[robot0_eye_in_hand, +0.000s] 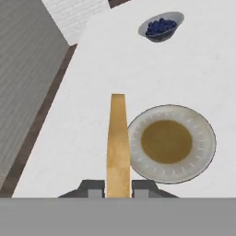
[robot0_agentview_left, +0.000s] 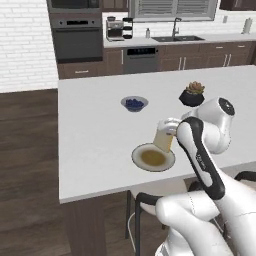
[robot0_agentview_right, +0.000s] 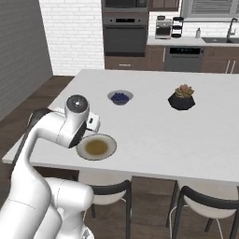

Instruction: Start the toaster. Once the lever pops up, take the bread to the plate on the dining counter.

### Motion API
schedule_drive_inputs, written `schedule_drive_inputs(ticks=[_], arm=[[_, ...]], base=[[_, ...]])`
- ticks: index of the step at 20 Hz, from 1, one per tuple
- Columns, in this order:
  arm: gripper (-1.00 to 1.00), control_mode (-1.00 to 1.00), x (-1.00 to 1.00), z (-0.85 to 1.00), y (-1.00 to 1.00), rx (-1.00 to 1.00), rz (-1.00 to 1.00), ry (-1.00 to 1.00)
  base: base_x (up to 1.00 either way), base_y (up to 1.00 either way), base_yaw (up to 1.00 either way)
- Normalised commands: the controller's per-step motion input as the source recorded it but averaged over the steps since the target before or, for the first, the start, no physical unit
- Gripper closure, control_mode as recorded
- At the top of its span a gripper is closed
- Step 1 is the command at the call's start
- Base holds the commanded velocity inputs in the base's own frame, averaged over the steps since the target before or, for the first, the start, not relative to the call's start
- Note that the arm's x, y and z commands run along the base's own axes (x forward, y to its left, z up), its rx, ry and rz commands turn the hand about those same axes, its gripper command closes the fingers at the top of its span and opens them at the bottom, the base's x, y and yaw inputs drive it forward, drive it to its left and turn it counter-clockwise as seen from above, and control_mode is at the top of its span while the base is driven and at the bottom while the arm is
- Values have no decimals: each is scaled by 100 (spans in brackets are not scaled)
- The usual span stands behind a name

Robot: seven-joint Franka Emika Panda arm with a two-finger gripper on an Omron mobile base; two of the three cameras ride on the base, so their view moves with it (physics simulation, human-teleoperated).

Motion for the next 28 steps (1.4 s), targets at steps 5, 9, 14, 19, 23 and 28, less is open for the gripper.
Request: schedule_drive_inputs(ticks=[5,9,14,19,23,28], arm=[[100,-100,56,-47,-10,20,0,8],[100,-100,51,-43,-6,14,0,4],[100,-100,47,-27,0,6,0,4],[100,-100,36,-4,0,0,0,7],[100,-100,34,-27,0,0,0,8],[100,-100,23,-61,0,1,0,0]], base=[[0,0,0],[0,0,0],[0,0,0],[0,0,0],[0,0,0],[0,0,0]])
